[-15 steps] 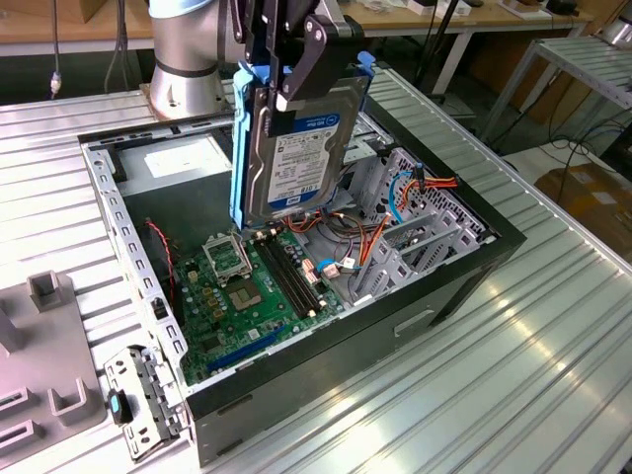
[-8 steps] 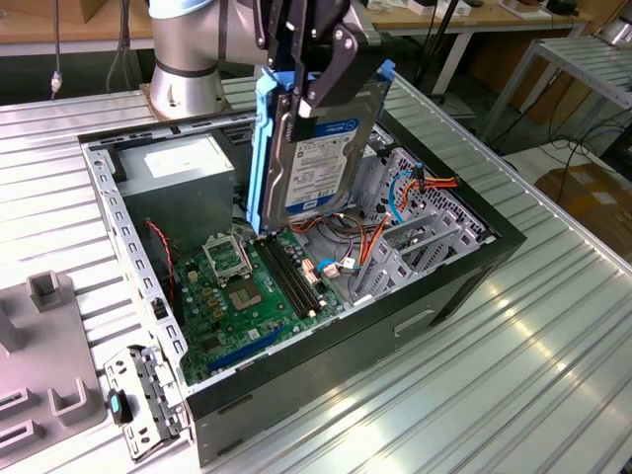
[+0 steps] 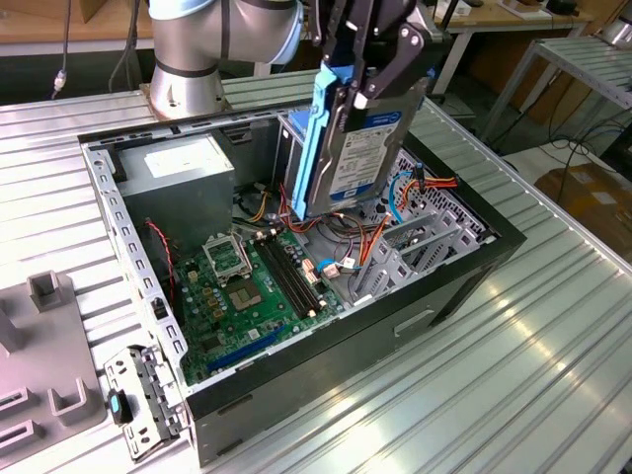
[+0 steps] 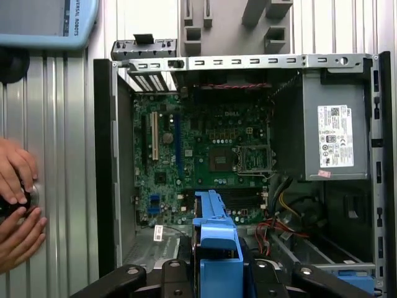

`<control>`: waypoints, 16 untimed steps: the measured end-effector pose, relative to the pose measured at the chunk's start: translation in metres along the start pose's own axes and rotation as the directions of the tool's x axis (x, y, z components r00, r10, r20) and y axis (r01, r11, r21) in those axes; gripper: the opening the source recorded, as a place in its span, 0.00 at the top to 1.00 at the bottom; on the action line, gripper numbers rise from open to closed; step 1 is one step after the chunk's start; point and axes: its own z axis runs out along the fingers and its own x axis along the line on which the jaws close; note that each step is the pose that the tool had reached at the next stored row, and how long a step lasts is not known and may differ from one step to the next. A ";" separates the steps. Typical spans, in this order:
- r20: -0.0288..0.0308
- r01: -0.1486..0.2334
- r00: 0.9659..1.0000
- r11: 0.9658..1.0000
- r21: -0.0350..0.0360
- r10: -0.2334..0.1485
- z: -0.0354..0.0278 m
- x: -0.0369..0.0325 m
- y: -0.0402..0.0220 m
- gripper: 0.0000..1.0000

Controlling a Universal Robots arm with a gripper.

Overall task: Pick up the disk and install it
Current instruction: 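Insert the disk into the insertion slot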

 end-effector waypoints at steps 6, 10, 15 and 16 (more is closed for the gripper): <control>0.000 0.000 1.000 1.000 0.000 0.000 -0.0001 -0.0007 -0.0297 0.63; 0.000 0.000 1.000 1.000 0.000 0.000 0.0017 0.0034 -0.0336 0.63; 0.000 0.000 1.000 1.000 0.000 0.000 0.0076 0.0239 -0.0370 0.63; 0.000 0.000 1.000 1.000 0.000 0.000 0.0083 0.0259 -0.0383 0.63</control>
